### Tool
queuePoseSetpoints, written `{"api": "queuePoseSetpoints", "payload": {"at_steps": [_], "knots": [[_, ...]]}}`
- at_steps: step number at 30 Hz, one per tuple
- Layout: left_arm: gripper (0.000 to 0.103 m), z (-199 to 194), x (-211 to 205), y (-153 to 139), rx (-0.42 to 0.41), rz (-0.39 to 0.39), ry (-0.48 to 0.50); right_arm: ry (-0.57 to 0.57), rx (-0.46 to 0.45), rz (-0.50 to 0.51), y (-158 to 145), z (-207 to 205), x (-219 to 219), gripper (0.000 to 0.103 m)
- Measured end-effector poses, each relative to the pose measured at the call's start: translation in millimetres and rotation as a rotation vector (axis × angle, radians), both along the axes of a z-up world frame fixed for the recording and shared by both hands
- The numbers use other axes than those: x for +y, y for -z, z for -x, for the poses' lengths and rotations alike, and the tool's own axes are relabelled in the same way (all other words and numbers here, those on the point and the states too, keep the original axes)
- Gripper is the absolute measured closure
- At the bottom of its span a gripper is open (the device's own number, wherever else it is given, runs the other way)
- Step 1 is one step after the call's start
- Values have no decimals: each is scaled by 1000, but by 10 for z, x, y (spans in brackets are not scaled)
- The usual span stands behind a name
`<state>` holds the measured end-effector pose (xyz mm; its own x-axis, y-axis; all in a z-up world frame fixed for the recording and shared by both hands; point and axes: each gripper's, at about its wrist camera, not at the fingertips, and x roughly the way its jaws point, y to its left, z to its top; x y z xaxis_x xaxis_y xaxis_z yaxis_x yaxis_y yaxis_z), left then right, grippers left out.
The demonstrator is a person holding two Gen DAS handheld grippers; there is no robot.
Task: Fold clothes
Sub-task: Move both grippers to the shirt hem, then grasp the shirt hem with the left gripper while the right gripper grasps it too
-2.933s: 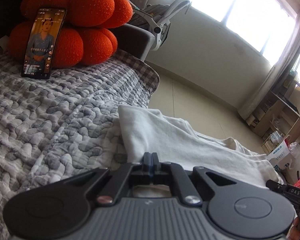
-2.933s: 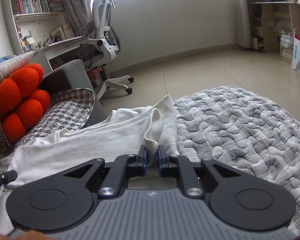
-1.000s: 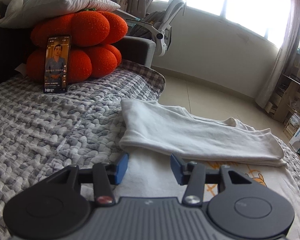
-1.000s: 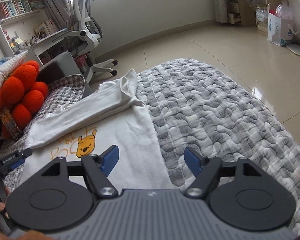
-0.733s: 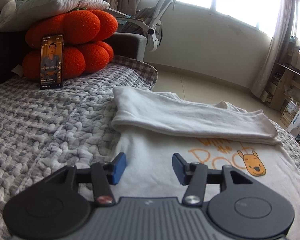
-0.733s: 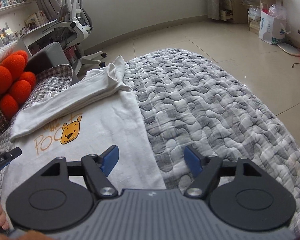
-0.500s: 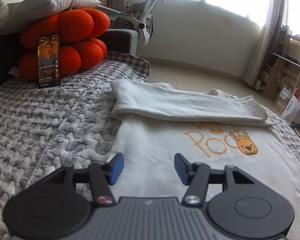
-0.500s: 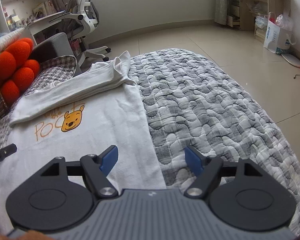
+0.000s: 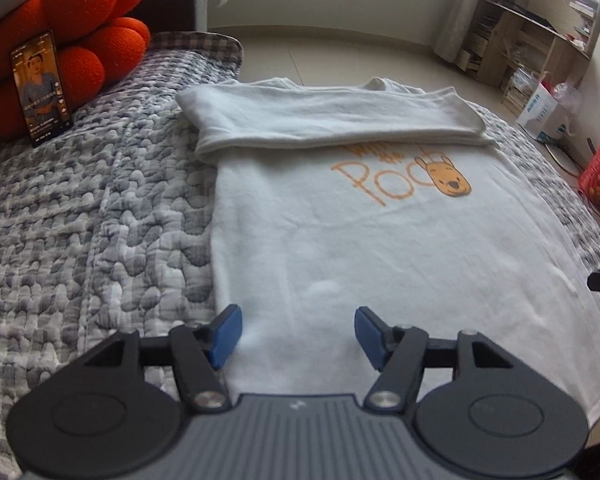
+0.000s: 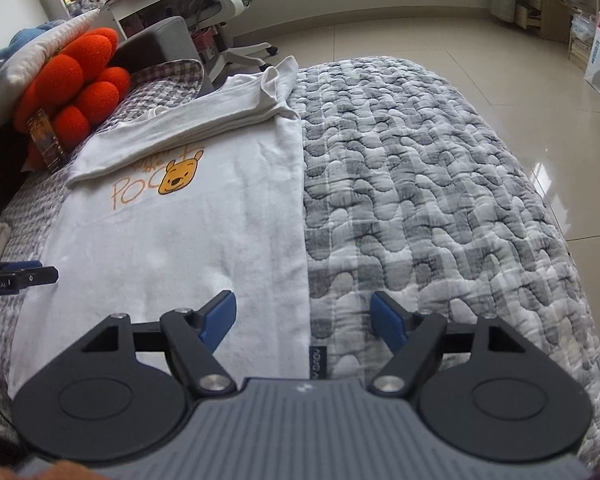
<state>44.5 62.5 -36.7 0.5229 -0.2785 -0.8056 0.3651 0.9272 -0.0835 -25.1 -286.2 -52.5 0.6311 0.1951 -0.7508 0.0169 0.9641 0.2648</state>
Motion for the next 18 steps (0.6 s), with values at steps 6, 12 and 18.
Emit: {"api": "queuePoseSetpoints", "payload": {"at_steps": [6,12,18], "knots": [[33,216,239,-11,152,25,-3,-125,16,-19,-14,219,-110,26],[33,494,670,28,235,174,21,-211,58,-204,0,423,-305,26],[39,623,1125,186,351,442,-8,-266,70,-384,72,550,-539,26]]}}
